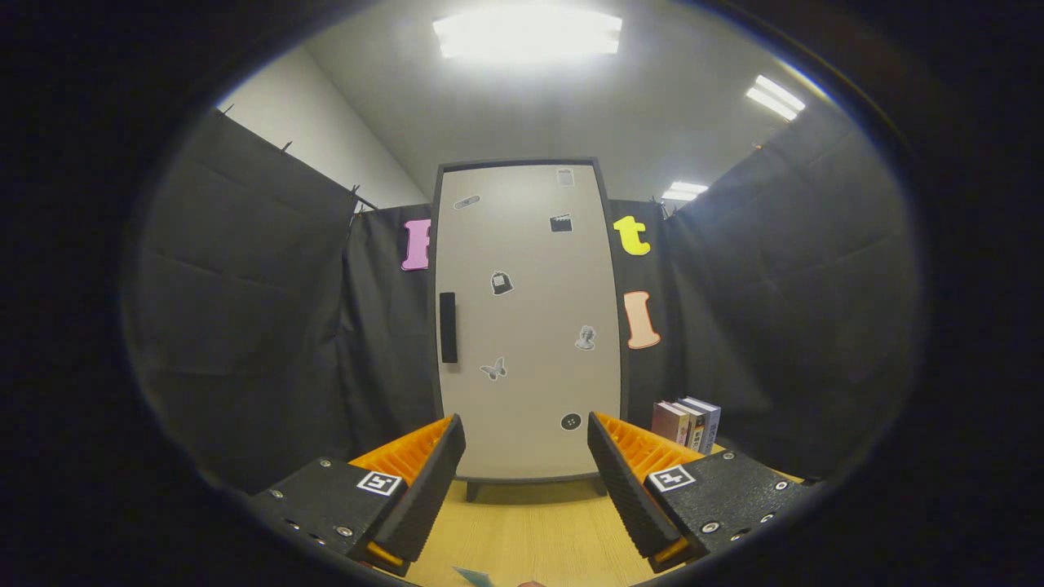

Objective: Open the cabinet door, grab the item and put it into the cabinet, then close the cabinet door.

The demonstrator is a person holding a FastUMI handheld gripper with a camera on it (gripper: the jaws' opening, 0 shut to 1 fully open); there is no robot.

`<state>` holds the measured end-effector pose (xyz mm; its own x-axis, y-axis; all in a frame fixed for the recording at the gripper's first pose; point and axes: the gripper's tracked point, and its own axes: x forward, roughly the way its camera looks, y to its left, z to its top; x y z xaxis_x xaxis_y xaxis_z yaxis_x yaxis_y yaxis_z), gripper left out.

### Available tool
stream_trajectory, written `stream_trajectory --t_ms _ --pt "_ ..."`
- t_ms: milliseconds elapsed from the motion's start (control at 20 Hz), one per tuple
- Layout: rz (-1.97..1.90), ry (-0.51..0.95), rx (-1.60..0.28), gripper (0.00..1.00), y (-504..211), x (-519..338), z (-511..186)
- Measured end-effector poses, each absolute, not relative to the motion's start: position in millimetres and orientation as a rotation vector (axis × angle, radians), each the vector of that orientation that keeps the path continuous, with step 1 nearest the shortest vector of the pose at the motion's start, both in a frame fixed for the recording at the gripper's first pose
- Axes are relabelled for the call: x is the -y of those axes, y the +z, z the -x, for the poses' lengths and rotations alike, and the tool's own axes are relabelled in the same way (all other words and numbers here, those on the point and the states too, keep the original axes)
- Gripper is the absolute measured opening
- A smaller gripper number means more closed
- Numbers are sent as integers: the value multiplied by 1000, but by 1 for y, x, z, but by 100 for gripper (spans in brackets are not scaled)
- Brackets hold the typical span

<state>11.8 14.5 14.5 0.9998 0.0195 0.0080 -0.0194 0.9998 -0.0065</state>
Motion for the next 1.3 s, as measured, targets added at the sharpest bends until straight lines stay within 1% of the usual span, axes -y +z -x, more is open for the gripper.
stream_trajectory --t_ms 300,700,950,1300 --pt "-2 58 44 93 51 -30 -45" --pt "-18 159 64 93 92 -70 -121" --pt "-18 207 27 93 96 -98 -173" --pt "10 211 -26 93 79 -129 -246"
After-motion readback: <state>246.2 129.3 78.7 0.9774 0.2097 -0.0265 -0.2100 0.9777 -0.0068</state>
